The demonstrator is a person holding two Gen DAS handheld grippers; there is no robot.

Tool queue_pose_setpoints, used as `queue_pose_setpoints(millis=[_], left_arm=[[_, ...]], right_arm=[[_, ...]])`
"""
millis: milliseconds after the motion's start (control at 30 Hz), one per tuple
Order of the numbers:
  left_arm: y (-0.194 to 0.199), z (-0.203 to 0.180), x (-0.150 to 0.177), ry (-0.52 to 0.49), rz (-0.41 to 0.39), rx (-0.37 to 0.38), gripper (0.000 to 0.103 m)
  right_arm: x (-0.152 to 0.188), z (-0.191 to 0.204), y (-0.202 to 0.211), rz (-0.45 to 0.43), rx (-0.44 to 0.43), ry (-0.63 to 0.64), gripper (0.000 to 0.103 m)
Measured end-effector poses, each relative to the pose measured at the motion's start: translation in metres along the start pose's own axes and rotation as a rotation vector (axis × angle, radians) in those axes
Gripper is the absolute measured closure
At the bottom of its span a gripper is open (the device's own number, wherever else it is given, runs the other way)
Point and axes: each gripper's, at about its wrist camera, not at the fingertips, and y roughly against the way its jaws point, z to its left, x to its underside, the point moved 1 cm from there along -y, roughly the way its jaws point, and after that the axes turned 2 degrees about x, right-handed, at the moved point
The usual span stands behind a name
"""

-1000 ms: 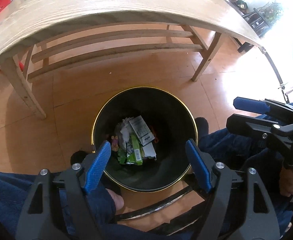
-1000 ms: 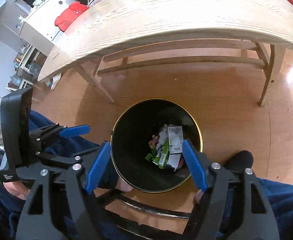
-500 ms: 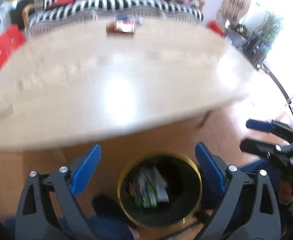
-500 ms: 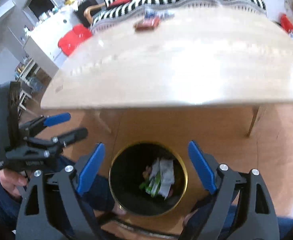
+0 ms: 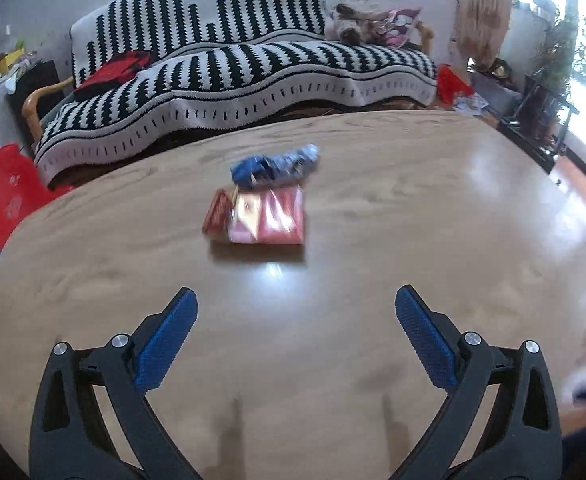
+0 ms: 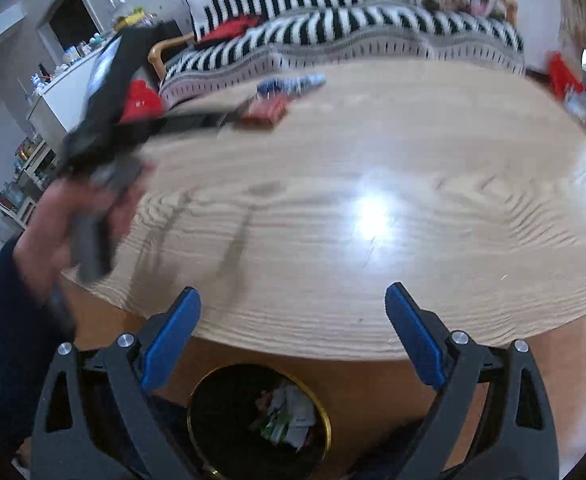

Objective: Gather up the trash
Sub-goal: 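Grasp the red cigarette box with the left tool while the right tool grasps the blue-silver foil wrapper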

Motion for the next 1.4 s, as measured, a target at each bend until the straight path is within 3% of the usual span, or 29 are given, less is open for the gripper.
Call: queue_pose_setpoints(millis=[200, 367, 467, 533, 567, 633, 833, 967, 1100, 1233, 1400], left_arm=[[-0.073, 0.023, -0.031, 0.059, 0.062, 0.036, 0.007], [-0.100, 0.019, -0.044, -0.039, 0.069, -0.027, 0.007], [-0.104, 0.018, -0.048, -0.067, 0.048, -0.024, 0.007], [-0.103, 0.019, -0.047, -0.078, 0.032, -0.010, 0.011], [-0.102, 0.019, -0.047, -0.084, 0.023, -0.021, 0.023], [-0.101, 0.022, -0.048, -0.098, 0.012, -0.025, 0.036], [-0.077, 0.031, -0.029, -0.102, 0.008, 0.053, 0.038], [-0.054, 0.041, -0.009, -0.100, 0.001, 0.070, 0.038], [-0.029, 0.053, 0.011, -0.073, 0.001, 0.096, 0.038], [-0.012, 0.057, 0.027, -0.062, 0.000, 0.107, 0.038], [-0.002, 0.057, 0.035, -0.059, 0.012, 0.115, 0.038]], right_arm=[[0.002, 0.017, -0.019, 0.075, -0.060, 0.056, 0.013], [-0.010, 0.027, -0.032, 0.093, -0.069, 0.088, 0.013], [-0.022, 0.023, -0.039, 0.087, -0.039, 0.098, 0.013], [-0.035, 0.019, -0.047, 0.092, -0.030, 0.099, 0.013], [-0.042, 0.017, -0.051, 0.088, -0.018, 0.101, 0.013], [-0.063, 0.012, -0.056, 0.059, 0.013, 0.118, 0.013], [-0.138, -0.004, -0.082, -0.013, 0.065, 0.219, 0.012], [-0.195, 0.003, -0.124, -0.049, 0.115, 0.360, 0.011], [-0.246, 0.011, -0.177, -0.030, 0.151, 0.448, 0.011], [-0.281, 0.020, -0.225, -0.018, 0.193, 0.543, 0.011], [-0.305, 0.027, -0.254, -0.001, 0.171, 0.544, 0.011]])
